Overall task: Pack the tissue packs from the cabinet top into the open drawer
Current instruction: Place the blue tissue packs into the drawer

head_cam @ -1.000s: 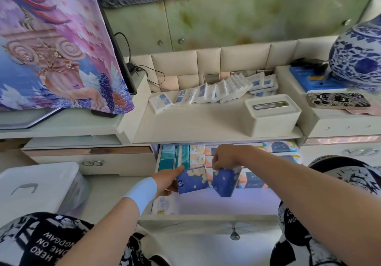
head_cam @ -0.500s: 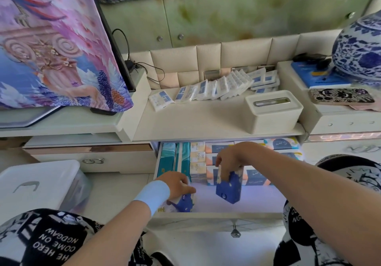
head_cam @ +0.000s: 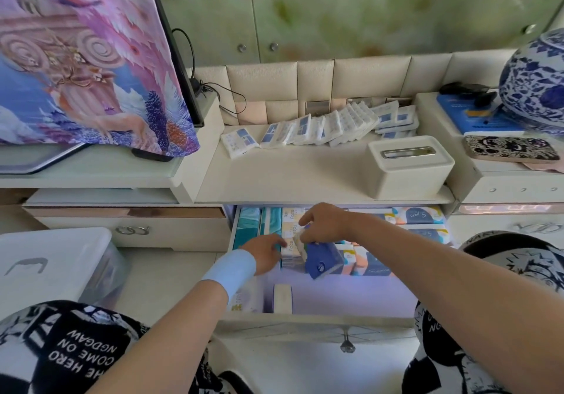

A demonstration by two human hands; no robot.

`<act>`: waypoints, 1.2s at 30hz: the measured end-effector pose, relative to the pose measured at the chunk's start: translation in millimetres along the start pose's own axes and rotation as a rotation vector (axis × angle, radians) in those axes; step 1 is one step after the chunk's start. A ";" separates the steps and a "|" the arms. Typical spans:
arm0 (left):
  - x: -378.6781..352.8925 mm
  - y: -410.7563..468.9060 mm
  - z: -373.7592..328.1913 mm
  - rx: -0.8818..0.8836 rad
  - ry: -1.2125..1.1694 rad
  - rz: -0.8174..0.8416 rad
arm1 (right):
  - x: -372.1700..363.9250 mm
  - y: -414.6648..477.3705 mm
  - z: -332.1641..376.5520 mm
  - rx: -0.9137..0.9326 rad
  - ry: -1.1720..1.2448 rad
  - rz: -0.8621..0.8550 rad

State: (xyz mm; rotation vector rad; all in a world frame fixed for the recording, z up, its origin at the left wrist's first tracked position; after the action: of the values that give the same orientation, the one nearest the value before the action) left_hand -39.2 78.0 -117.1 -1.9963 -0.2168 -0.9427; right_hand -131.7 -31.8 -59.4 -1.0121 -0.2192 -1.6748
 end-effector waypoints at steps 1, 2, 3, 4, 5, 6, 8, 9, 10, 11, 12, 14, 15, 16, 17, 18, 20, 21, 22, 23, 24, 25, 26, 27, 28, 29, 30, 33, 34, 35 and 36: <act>7.0 -1.9 -3.4 0.005 -0.273 0.039 | 0.7 1.8 1.4 0.001 -0.001 -0.020; 9.3 -5.5 -6.1 0.011 -0.504 0.114 | 0.8 4.2 2.2 0.002 0.024 -0.044; 9.1 -10.0 -9.2 0.012 -0.666 0.198 | 1.0 7.3 2.6 0.004 0.079 -0.076; 8.3 -13.9 -11.7 -0.005 -0.759 0.262 | 0.3 9.9 3.2 0.005 0.155 -0.103; 7.8 -17.0 -13.7 -0.038 -0.794 0.302 | -0.7 12.9 4.2 0.005 0.238 -0.132; 7.8 -17.7 -13.3 -0.070 -0.823 0.315 | -0.9 15.8 3.7 -0.001 0.316 -0.169; 9.7 -14.9 -7.3 -0.087 -0.937 0.291 | 0.2 19.4 -0.8 -0.052 0.456 -0.245; 11.1 -12.7 -3.6 -0.073 -1.008 0.274 | -1.0 19.1 -2.1 -0.080 0.500 -0.237; 12.6 -9.7 0.5 -0.051 -1.074 0.261 | -4.4 17.7 -1.2 -0.099 0.512 -0.175; 14.7 -7.5 3.6 -0.028 -1.127 0.251 | -10.2 16.3 -0.9 -0.116 0.510 -0.088; 15.3 -5.2 6.8 -0.005 -1.154 0.244 | -15.7 14.0 -1.1 -0.127 0.515 -0.010; 14.1 1.8 16.7 0.051 -0.975 0.167 | -21.1 12.1 -3.1 -0.130 0.534 0.042; 13.0 4.1 21.6 0.078 -0.749 0.103 | -21.6 12.9 -4.7 -0.122 0.501 0.036; 10.9 4.8 24.8 0.092 -0.511 0.038 | -21.0 13.6 -6.4 -0.111 0.423 0.028; 9.1 4.6 25.7 0.094 -0.308 -0.022 | -20.5 15.0 -8.2 -0.100 0.311 0.024; 6.5 3.9 24.5 0.083 -0.136 -0.066 | -20.6 16.3 -9.8 -0.085 0.190 0.026; -4.0 0.6 16.4 0.024 0.198 -0.111 | -22.5 17.4 -11.5 -0.072 -0.031 0.041; -12.6 -0.8 12.5 -0.010 0.324 -0.096 | -24.8 17.2 -12.4 -0.081 -0.108 0.058; -22.0 -1.7 10.9 -0.033 0.388 -0.062 | -27.0 16.4 -11.9 -0.080 -0.171 0.074; -31.9 -2.7 11.4 -0.037 0.413 -0.014 | -30.4 16.2 -10.6 -0.078 -0.225 0.090; -41.3 -3.1 12.8 -0.036 0.431 0.028 | -33.2 15.3 -8.8 -0.074 -0.269 0.099; -48.5 -3.2 13.4 -0.043 0.451 0.055 | -35.7 15.2 -8.2 -0.070 -0.297 0.096; -53.1 -3.1 13.7 -0.049 0.468 0.069 | -38.3 16.3 -8.0 -0.062 -0.317 0.083; -54.8 -2.2 13.6 -0.056 0.473 0.075 | -41.0 17.1 -7.9 -0.052 -0.325 0.063; -54.3 -1.9 13.3 -0.059 0.471 0.080 | -44.4 18.2 -8.4 -0.049 -0.323 0.051; -53.0 -0.9 13.7 -0.061 0.481 0.084 | -48.6 19.8 -9.1 -0.047 -0.317 0.042; -50.8 -0.2 13.8 -0.070 0.500 0.084 | -53.5 21.1 -9.3 -0.047 -0.312 0.045; -45.4 2.9 19.9 -0.076 0.521 0.079 | -71.8 22.5 -6.5 -0.054 -0.261 0.066; -44.1 3.1 22.1 -0.081 0.520 0.080 | -78.5 23.0 -6.6 -0.069 -0.213 0.067; -43.0 3.9 24.6 -0.080 0.522 0.081 | -85.9 23.9 -7.8 -0.088 -0.153 0.072; -41.3 5.5 26.8 -0.078 0.524 0.075 | -94.0 25.0 -9.9 -0.117 -0.088 0.088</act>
State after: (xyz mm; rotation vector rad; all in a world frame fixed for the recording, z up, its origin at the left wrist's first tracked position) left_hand -51.0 104.0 -157.7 -1.7396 0.1880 -1.3993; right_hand -113.1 19.2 -140.7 -1.1686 -0.1334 -1.5790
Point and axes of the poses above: each hand's wrist, its own y-axis towards the middle knuckle, its own x-axis out of the back of the hand, z = x × y, the point moved 9 cm from there along y, towards the middle knuckle, and after that the axes turned 13 degrees about x, right-handed, at the moved point
